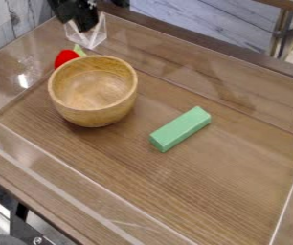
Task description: Remove the green stick from the brown bowl and put it on the table
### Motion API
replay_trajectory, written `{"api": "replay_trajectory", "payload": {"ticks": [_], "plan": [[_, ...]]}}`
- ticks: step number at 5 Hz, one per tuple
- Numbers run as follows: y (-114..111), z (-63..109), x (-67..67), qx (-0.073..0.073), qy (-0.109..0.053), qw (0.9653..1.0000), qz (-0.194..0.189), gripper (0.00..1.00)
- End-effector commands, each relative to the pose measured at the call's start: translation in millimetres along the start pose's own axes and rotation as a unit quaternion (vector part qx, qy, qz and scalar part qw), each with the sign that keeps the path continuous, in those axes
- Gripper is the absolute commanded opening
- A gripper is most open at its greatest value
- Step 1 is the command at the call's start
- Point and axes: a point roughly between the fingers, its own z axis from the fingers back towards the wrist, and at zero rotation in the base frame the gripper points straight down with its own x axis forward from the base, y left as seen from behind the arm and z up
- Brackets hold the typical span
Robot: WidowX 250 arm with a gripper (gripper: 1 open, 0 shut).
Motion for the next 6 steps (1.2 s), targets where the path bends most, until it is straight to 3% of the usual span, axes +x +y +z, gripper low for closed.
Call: {"api": "replay_trajectory", "payload": {"ticks": [1,3,4,6], "plan": [[-4,2.2,2.2,0.011,-0.015,0.9997,-0.015,1.0],[10,14.2,1.8,0.025,-0.024,0.9979,0.055,1.0],[3,13.6,7.5,0.027,-0.024,0.9973,0.064,1.0],[6,-20.7,-2.4,0.026,0.002,0.9967,0.076,1.0]]}}
